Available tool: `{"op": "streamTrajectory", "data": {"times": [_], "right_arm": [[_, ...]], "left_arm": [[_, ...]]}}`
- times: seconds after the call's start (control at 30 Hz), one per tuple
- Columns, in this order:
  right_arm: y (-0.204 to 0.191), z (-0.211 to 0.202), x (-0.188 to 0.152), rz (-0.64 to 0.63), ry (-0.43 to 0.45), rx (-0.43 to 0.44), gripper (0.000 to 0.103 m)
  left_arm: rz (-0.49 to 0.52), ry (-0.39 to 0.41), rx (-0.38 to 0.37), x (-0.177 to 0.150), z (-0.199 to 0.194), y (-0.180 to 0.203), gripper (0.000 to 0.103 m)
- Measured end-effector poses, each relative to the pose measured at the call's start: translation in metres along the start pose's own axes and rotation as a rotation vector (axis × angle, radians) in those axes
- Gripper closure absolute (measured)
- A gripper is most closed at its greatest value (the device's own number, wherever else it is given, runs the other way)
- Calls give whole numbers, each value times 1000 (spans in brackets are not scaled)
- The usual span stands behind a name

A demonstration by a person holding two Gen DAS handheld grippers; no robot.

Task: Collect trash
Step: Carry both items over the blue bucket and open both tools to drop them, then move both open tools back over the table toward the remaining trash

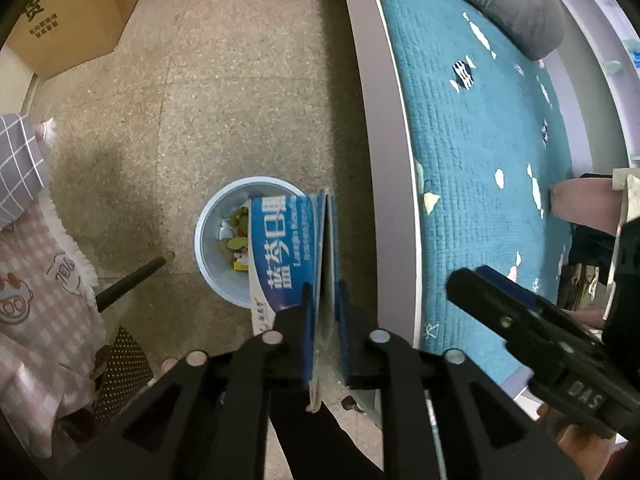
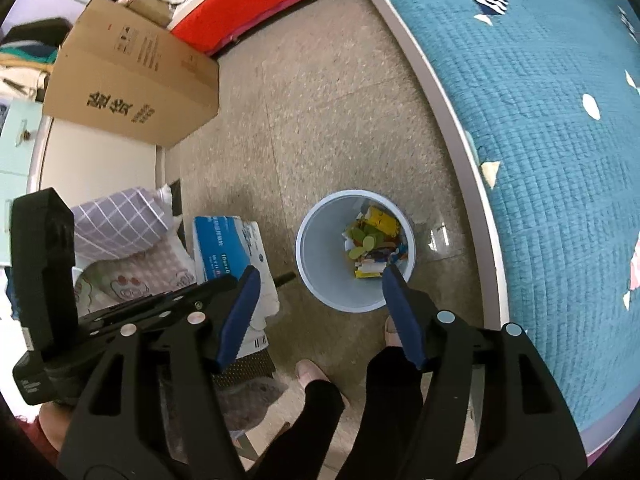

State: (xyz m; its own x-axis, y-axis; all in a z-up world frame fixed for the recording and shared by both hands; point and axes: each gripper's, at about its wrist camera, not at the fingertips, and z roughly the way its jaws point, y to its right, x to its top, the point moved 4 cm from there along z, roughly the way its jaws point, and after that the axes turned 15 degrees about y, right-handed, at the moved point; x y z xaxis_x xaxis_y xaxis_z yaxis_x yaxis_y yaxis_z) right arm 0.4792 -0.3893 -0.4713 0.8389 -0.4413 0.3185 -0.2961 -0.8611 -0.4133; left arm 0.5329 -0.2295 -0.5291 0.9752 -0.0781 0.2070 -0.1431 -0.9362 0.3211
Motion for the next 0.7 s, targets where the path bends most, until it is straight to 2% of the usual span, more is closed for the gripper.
{"op": "streamTrajectory", "data": {"times": [0.03,0.07,0.1,0.2,0.4,0.6,0.7], "right_arm": [[1,-1,0,7,3,0,40],[1,-2,1,8,4,-1,40],[2,-3,0,10,3,-3,40],[1,-5,-1,12,2,-4,40],[-11,-10,-10,3,-5,7,40],[-45,-21,-15,-42,14,42,40],[-69,-32,-14,-64,42,63,40]], "left_arm": [[-6,-11,7,1,2,-1,71],[-23,-21,27,1,3,-5,48],[-44,-18,41,2,3,-8,41],[-91,-4,29,2,-4,-17,40],[-93,27,56,0,-26,-28,40],[-89,105,42,1,-70,-35,40],[-76,178,42,5,-104,-41,40]]}}
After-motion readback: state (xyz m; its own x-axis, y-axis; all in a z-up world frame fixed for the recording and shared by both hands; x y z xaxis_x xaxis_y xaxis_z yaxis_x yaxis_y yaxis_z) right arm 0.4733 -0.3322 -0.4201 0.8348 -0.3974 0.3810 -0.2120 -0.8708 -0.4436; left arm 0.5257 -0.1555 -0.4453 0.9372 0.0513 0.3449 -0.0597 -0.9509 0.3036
